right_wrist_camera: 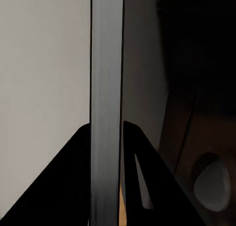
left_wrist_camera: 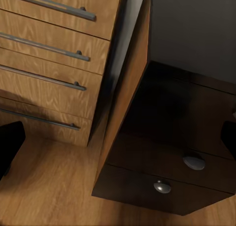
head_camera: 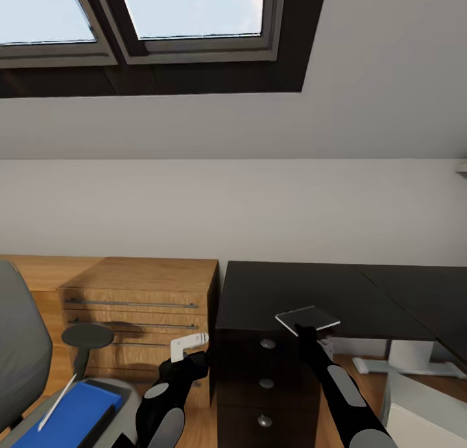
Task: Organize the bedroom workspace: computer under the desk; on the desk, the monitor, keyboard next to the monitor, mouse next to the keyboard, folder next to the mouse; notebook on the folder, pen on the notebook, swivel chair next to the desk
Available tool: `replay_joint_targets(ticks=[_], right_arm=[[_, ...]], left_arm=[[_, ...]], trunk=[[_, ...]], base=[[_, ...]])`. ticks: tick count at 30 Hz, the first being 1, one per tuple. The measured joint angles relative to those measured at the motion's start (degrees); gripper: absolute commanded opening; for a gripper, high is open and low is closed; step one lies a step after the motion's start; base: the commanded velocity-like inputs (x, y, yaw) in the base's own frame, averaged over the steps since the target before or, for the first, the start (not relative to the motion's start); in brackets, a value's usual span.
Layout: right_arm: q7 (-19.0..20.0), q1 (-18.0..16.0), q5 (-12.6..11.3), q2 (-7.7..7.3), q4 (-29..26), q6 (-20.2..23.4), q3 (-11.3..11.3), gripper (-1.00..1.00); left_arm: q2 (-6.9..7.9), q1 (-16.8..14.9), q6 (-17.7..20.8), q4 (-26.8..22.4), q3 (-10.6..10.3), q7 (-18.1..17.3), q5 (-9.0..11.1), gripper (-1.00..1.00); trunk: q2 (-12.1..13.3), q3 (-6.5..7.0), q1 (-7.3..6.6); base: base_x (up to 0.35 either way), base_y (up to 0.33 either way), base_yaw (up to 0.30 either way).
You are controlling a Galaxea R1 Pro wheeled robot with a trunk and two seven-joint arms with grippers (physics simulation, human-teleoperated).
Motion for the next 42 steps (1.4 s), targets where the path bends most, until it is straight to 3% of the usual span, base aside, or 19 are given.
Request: replay_joint_targets(ticks=[24, 25, 42], right_arm=[[-0.74, 0.00, 0.09, -0.04, 0.00, 0.07, 0.12, -1.00], [-0.72, 0.01, 0.13, -0.04, 0.00, 0.07, 0.15, 1.00], [-0.61, 0.00, 0.05, -0.04, 0.01, 0.09, 0.14, 1.00]], left_arm=[[0.00, -0.03, -0.02, 0.00, -0.01, 0.00, 0.00, 1.00], [0.00, -0.02, -0.01, 0.00, -0.01, 0.00, 0.00, 1.00], [0.00, -0.04, 0.00, 0.00, -0.01, -0.04, 0.00, 1.00]], trunk=[[0.00, 0.00, 0.01], [0.00, 0.00, 0.01], [0.00, 0.00, 0.01]], base=[[-0.023, 0.000, 0.000], [-0.003, 0.000, 0.000], [0.000, 0.000, 0.000]])
